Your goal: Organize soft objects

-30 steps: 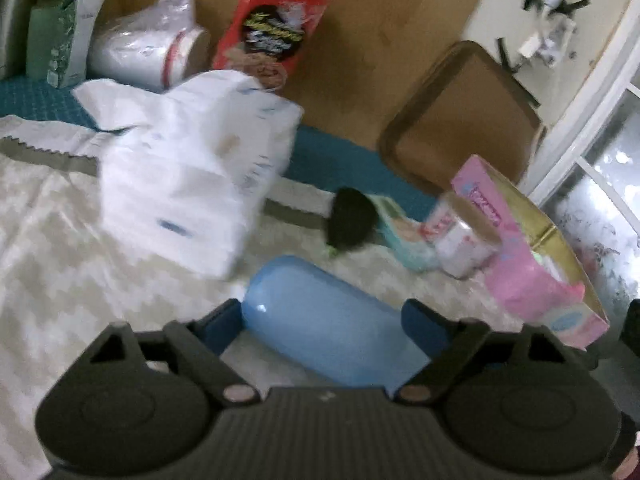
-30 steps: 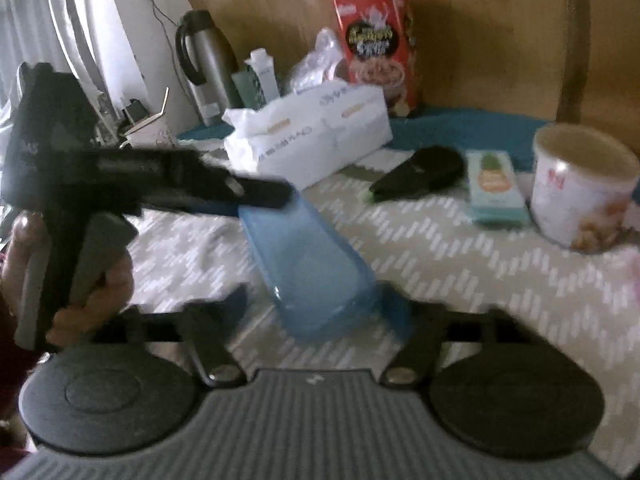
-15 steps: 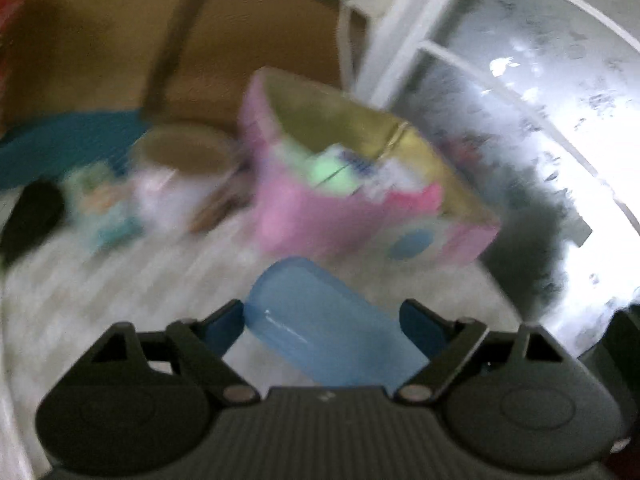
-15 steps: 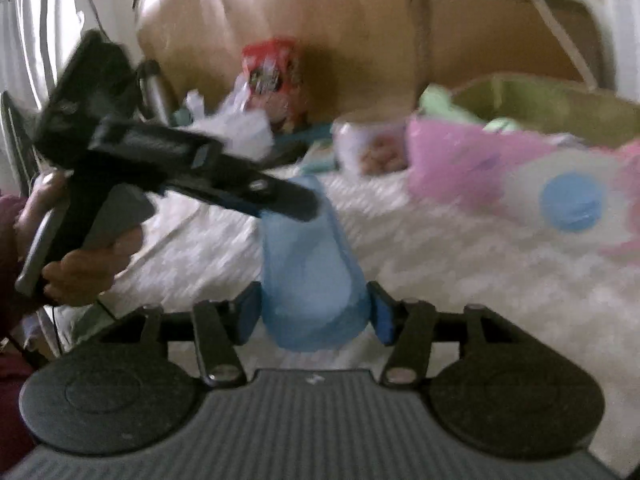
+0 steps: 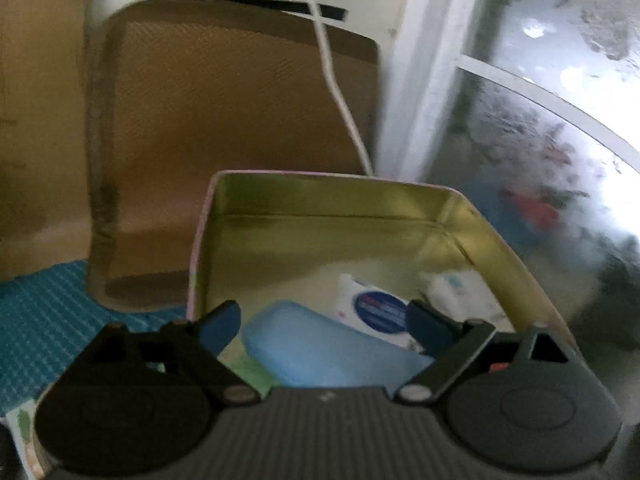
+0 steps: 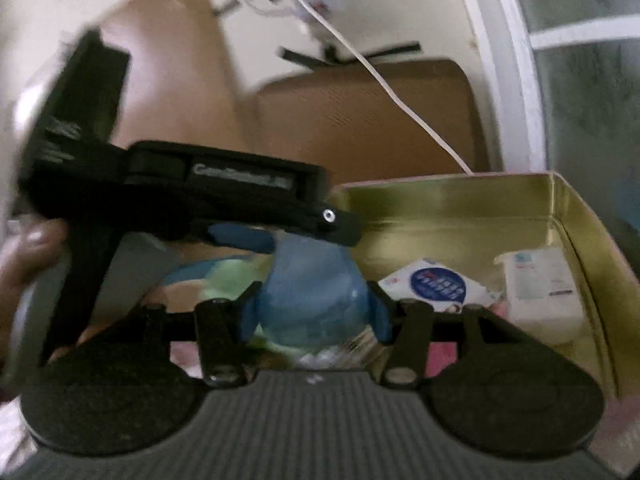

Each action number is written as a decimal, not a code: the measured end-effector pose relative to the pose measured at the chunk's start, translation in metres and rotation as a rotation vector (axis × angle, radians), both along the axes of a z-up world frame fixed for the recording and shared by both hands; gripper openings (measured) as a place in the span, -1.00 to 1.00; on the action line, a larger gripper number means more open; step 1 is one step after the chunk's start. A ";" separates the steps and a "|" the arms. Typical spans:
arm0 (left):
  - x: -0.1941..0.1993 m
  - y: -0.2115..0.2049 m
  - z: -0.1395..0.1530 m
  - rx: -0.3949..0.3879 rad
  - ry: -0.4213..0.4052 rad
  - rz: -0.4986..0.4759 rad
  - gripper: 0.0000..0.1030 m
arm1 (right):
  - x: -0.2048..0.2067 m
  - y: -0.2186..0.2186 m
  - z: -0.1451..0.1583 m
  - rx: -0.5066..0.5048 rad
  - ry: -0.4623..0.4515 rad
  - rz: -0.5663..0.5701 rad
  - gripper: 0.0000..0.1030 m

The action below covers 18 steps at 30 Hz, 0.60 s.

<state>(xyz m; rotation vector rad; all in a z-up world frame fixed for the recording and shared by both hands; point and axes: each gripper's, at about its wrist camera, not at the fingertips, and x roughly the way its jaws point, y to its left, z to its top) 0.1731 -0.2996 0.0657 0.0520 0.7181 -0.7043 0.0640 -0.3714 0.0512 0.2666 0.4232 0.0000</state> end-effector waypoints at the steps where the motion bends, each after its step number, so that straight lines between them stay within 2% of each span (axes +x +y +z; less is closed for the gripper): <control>1: -0.003 0.003 0.003 -0.016 -0.008 0.000 0.80 | 0.009 0.000 -0.005 -0.011 0.013 -0.021 0.14; 3: -0.015 0.016 0.011 -0.040 -0.048 -0.021 0.82 | 0.010 -0.005 -0.008 -0.010 0.022 -0.048 0.16; 6: -0.039 0.044 0.020 -0.068 -0.120 -0.035 0.87 | -0.017 -0.011 -0.006 0.055 -0.057 -0.065 0.18; 10: -0.079 0.109 0.013 -0.123 -0.117 -0.066 0.89 | -0.063 -0.012 -0.002 0.126 -0.155 -0.128 0.18; 13: -0.105 0.155 -0.006 -0.105 -0.119 -0.037 0.89 | -0.085 -0.003 -0.003 0.166 -0.189 -0.136 0.16; 15: -0.113 0.188 -0.018 -0.067 -0.118 0.015 0.89 | -0.088 0.010 0.000 0.185 -0.196 -0.100 0.05; 18: -0.121 0.238 -0.032 -0.029 -0.104 0.116 0.89 | -0.077 0.043 0.007 0.172 -0.181 0.031 -0.07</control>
